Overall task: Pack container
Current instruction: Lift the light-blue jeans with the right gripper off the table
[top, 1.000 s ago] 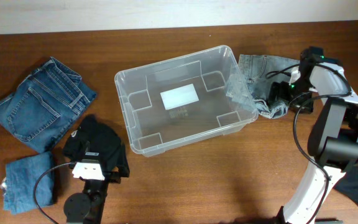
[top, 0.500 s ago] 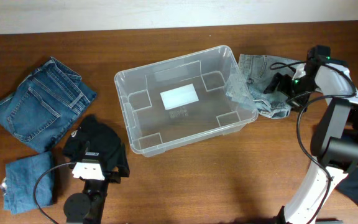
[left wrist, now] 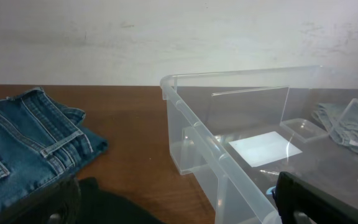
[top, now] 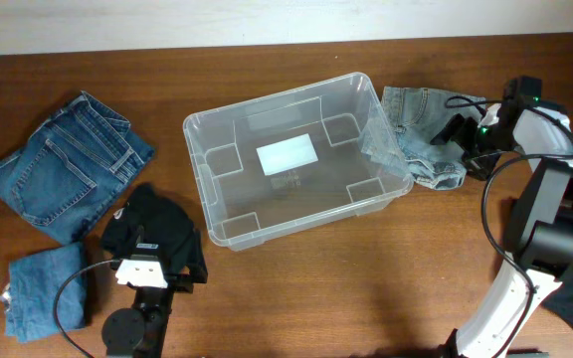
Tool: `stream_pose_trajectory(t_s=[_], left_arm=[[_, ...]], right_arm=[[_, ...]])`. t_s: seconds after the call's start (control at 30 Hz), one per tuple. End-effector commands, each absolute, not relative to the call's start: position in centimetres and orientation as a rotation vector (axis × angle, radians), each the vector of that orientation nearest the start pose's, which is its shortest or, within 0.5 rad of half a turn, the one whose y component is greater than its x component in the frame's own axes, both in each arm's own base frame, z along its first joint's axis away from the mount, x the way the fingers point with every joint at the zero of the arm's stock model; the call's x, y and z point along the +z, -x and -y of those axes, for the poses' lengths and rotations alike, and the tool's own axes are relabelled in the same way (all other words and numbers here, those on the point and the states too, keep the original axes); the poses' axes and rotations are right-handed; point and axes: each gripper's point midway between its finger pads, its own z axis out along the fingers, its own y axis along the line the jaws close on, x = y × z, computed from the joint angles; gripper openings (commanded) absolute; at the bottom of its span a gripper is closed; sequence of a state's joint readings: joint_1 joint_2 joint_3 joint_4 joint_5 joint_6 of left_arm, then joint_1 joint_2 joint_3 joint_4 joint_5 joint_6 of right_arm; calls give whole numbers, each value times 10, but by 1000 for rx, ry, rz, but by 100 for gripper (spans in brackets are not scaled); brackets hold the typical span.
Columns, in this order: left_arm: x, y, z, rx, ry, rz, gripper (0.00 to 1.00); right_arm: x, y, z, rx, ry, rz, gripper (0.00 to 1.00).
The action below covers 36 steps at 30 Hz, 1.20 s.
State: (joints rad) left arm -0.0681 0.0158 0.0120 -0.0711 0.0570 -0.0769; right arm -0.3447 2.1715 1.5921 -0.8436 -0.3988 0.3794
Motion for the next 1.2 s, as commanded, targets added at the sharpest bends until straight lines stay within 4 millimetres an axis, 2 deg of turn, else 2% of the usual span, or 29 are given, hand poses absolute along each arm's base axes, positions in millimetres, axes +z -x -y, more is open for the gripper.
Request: stream_pose_trajectory(t_s=[0.0, 0.2, 0.23, 0.37, 0.47, 0.57, 0.63, 0.7, 0.73, 0.77, 0.83, 0.87, 0.9, 0.93, 0.97, 1.07, 1.1, 1.17], left_arm=[[157, -244, 30, -183, -40, -1653, 100], [157, -244, 30, -183, -40, -1653, 100], [157, -244, 30, -183, -40, -1653, 100], [157, -244, 30, -183, -40, -1653, 100], [157, -244, 30, -183, -40, -1653, 100], [157, -244, 30, -183, -40, -1653, 100], [157, -244, 30, -183, -40, -1653, 100], [157, -244, 30, -183, -40, -1653, 100], [157, -244, 30, -183, -40, -1653, 100], [157, -244, 30, -183, -40, -1653, 100], [157, -244, 30, -183, -40, -1653, 100], [157, -244, 30, -183, -40, -1653, 100], [157, -244, 30, -183, -40, -1653, 100], [157, -244, 30, -183, -40, -1653, 100], [157, -244, 30, -183, -40, -1653, 100], [157, -244, 30, -183, -40, -1653, 100], [157, -244, 30, -183, -40, -1653, 100], [157, -244, 30, -183, -40, -1653, 100]], right_arm=[[-27, -413, 79, 609, -1105, -2844, 80], [-27, -413, 80, 608, -1102, -2843, 56], [-27, -413, 80, 608, -1102, -2843, 44], [-27, -413, 80, 607, -1098, -2845, 6], [-27, -412, 79, 608, -1074, -2854, 4], [-25, -411, 81, 603, -963, -2880, 4], [-11, -413, 89, 591, -904, -2864, 4], [22, -423, 101, 575, -873, -2796, 4], [31, -425, 105, 567, -870, -2777, 4], [64, -432, 116, 540, -843, -2709, 4], [112, -438, 130, 491, -768, -2618, 4], [125, -439, 133, 476, -742, -2592, 4], [165, -439, 140, 430, -673, -2514, 4], [188, -437, 141, 401, -624, -2474, 4], [212, -433, 140, 370, -569, -2431, 4], [253, -425, 130, 328, -435, -2359, 4], [276, -420, 118, 326, -327, -2315, 5], [307, -415, 96, 354, -163, -2241, 4]])
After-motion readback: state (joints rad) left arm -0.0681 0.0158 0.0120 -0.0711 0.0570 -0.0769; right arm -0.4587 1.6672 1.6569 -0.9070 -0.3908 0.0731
